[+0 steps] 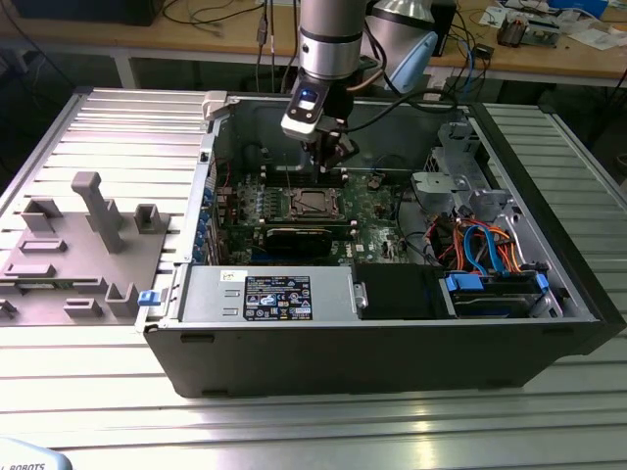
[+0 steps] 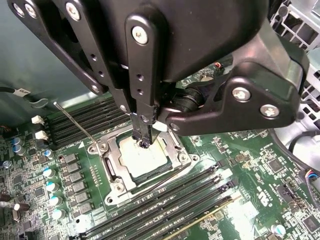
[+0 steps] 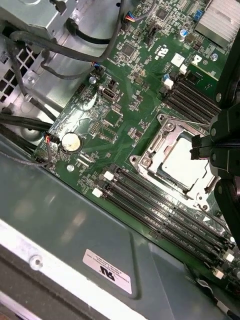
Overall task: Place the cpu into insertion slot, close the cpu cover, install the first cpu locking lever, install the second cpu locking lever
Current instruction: 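Install the first cpu locking lever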
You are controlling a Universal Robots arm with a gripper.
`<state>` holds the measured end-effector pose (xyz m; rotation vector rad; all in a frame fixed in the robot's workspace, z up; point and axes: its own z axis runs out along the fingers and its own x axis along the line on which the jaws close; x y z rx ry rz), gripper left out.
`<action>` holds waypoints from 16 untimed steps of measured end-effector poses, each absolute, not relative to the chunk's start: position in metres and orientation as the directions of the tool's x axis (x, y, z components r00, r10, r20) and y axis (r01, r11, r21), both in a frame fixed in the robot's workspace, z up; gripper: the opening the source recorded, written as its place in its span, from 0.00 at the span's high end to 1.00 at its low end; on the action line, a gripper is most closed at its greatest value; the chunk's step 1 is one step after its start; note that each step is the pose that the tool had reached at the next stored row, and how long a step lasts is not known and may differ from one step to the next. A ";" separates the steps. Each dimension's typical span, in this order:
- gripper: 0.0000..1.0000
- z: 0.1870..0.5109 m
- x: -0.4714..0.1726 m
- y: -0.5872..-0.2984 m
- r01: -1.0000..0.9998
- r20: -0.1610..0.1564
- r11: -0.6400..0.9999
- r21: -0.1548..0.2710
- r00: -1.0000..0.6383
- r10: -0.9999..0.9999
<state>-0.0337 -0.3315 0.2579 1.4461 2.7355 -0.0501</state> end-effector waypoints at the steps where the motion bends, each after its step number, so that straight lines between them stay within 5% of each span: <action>1: 0.89 0.258 -0.034 -0.332 0.823 -0.057 0.568 -0.007 -0.567 0.822; 16: 0.89 0.258 -0.034 -0.331 0.789 -0.059 0.614 -0.009 -0.614 0.787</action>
